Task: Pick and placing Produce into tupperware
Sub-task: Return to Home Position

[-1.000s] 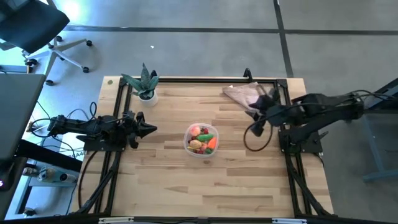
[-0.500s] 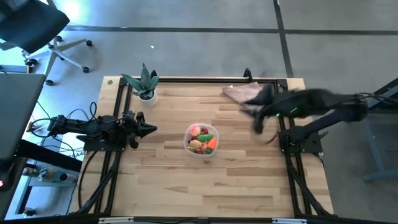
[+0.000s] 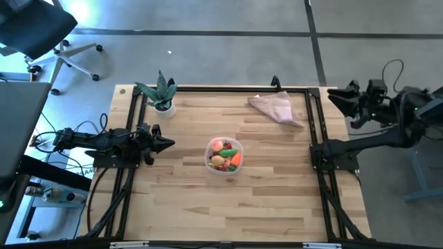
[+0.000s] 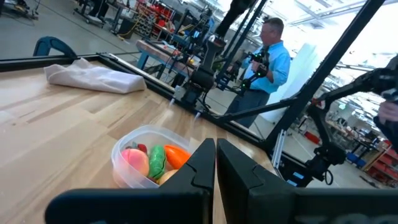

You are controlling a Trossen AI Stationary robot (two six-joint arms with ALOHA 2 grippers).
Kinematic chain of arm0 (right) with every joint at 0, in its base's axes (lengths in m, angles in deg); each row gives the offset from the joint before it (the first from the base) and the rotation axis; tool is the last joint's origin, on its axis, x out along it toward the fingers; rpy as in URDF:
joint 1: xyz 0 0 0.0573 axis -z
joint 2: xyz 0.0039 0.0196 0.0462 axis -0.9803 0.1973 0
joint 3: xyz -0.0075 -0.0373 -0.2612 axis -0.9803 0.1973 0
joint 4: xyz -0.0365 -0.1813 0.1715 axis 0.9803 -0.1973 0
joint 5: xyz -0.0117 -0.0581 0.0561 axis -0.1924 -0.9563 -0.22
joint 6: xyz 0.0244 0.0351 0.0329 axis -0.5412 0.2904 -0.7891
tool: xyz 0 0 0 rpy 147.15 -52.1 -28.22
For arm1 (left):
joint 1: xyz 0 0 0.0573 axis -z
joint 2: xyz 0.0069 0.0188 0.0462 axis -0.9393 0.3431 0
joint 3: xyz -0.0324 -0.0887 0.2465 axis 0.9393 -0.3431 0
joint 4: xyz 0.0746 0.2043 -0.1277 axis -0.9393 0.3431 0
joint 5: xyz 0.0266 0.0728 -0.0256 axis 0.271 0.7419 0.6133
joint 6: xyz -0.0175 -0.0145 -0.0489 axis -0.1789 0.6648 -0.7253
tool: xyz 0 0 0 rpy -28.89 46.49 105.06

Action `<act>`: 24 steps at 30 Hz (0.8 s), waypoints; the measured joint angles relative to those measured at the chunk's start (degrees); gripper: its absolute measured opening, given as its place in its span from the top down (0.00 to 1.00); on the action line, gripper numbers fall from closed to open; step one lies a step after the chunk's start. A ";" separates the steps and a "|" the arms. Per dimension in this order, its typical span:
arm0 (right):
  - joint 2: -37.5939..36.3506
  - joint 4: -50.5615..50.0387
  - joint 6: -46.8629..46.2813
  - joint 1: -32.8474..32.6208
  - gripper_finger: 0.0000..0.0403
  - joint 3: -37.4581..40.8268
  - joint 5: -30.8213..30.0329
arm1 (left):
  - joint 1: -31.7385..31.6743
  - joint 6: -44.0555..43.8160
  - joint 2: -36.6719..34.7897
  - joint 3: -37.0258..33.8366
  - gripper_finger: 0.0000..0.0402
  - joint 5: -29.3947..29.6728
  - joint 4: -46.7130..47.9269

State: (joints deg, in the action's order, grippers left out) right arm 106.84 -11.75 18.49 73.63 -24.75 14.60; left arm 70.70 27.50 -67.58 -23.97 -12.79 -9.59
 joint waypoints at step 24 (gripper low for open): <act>-24.05 31.50 -9.04 -0.04 0.99 42.19 9.70 | -0.01 -0.02 0.02 0.00 0.99 -0.06 0.02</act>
State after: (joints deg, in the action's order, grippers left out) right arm 82.79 19.76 9.45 73.58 17.44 24.31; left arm 70.69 27.48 -67.56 -23.97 -12.85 -9.57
